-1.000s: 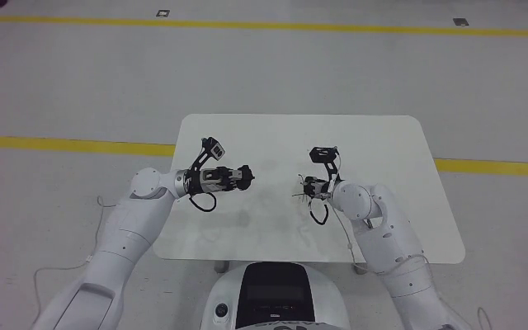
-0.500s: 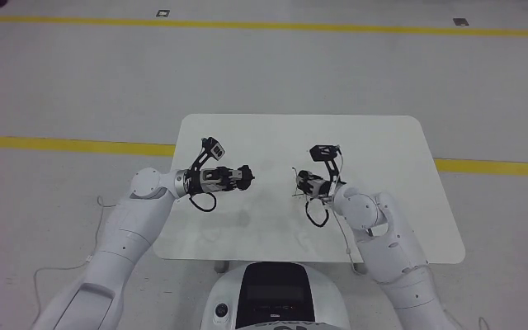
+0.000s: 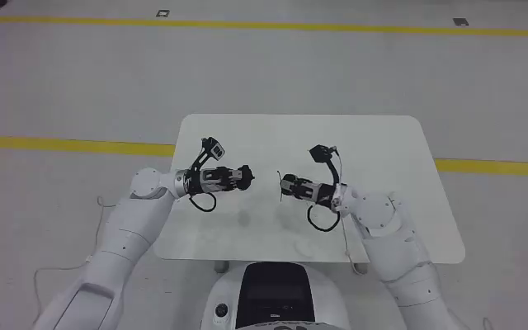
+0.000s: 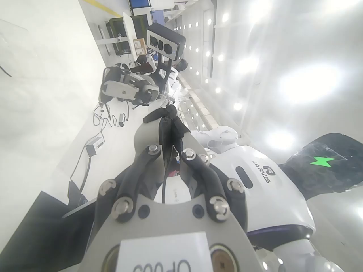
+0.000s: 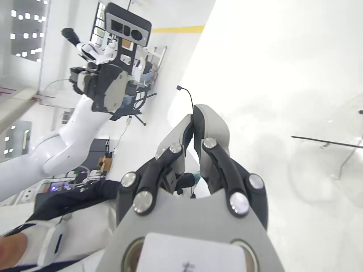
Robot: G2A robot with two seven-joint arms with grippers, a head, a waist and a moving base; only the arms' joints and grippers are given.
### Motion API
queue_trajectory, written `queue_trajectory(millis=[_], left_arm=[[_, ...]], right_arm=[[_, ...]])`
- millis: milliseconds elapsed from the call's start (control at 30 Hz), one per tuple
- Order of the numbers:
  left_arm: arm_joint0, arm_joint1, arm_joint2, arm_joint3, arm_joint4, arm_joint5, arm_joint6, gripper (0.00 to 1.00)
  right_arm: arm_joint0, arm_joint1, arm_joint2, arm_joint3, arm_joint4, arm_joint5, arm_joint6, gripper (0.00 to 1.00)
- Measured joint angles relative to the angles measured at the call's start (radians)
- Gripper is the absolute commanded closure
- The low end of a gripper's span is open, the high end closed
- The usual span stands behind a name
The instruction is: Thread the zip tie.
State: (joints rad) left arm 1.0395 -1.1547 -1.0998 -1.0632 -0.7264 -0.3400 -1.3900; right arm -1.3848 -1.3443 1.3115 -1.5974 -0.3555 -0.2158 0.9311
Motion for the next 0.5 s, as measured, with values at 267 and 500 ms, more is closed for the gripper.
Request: queue_trajectory(millis=[267,500], left_arm=[[0.000,0.000,0.000,0.000,0.000,0.000,0.000,1.00],[0.000,0.000,0.000,0.000,0.000,0.000,0.000,1.00]], right_arm=[[0.034,0.010,0.012,0.043,0.189,-0.033,0.066,1.00],[0.034,0.011,0.016,0.045,0.197,-0.029,0.054,1.00]])
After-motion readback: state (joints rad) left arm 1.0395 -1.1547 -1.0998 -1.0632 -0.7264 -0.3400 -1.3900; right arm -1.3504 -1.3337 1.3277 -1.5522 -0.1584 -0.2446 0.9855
